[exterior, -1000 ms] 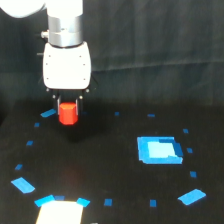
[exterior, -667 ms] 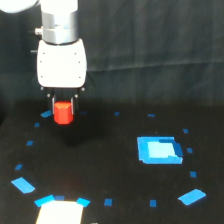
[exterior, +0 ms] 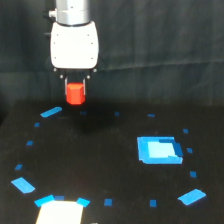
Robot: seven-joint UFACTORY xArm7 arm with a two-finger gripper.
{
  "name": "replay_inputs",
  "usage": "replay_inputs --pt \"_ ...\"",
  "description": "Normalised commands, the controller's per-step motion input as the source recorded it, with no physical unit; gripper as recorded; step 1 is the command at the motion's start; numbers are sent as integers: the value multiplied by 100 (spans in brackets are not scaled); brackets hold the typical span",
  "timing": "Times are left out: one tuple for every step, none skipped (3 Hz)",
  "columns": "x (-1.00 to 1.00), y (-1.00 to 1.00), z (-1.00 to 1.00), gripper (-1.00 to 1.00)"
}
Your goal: Pick up the red object from the table
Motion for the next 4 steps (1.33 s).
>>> replay_inputs --pt "23 71 67 -100" --pt "-3 -71 1 -100" --pt "11 -90 38 -100" --pt "-26 -100 15 -93"
